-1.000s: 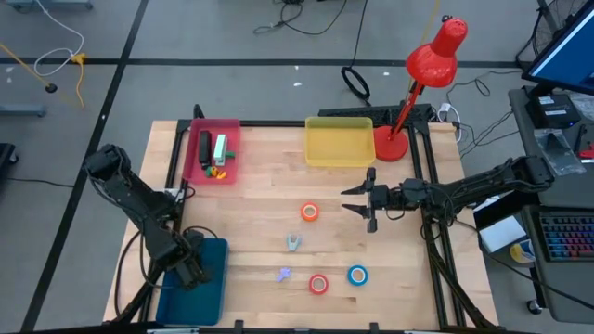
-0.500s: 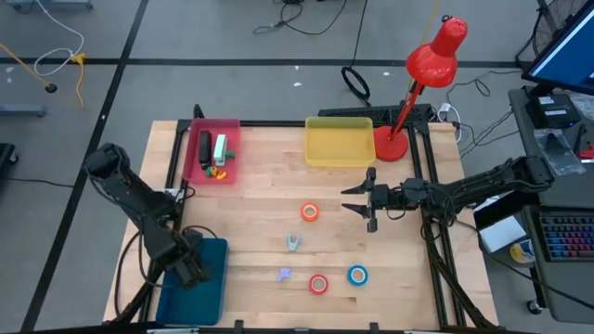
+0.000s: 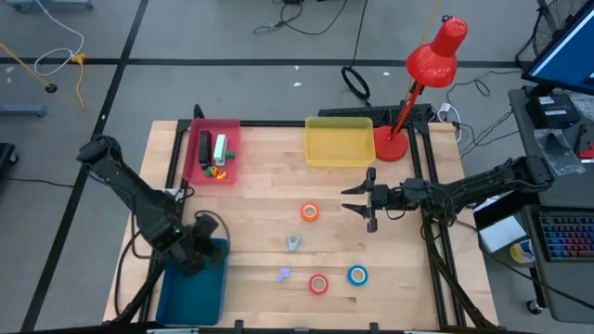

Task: Pick and place Stapler, Stapler remover, tape
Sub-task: Put the orange tape into the blue bin

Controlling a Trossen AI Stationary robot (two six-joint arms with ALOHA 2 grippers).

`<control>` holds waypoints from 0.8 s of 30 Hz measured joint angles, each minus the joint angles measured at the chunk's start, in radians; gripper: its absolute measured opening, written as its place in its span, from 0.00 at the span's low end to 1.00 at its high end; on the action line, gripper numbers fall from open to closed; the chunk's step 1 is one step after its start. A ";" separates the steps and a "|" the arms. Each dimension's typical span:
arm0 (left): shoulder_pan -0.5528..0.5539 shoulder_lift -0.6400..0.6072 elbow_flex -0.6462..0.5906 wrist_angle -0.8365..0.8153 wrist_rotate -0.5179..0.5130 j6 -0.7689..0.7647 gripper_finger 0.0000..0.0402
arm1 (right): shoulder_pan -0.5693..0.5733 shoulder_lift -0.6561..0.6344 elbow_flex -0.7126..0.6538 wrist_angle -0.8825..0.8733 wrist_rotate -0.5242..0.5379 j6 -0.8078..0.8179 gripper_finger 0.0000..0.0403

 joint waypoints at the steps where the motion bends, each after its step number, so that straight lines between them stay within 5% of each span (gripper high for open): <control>1: 0.025 0.000 0.000 0.046 -0.039 0.079 0.49 | 0.000 0.000 0.000 0.000 0.000 0.000 0.39; 8: 0.246 0.036 0.000 0.447 -0.090 0.690 0.49 | 0.000 0.000 0.000 -0.017 0.000 -0.001 0.39; 13: 0.419 0.106 0.001 0.650 0.007 1.060 0.49 | 0.000 0.000 0.000 -0.030 0.000 0.000 0.39; 20: 0.581 0.248 0.003 0.830 0.140 1.394 0.49 | 0.000 0.000 0.000 -0.034 0.000 -0.002 0.39; 24: 0.628 0.337 0.081 0.791 0.143 1.534 0.49 | 0.000 0.000 0.000 -0.041 0.000 -0.010 0.39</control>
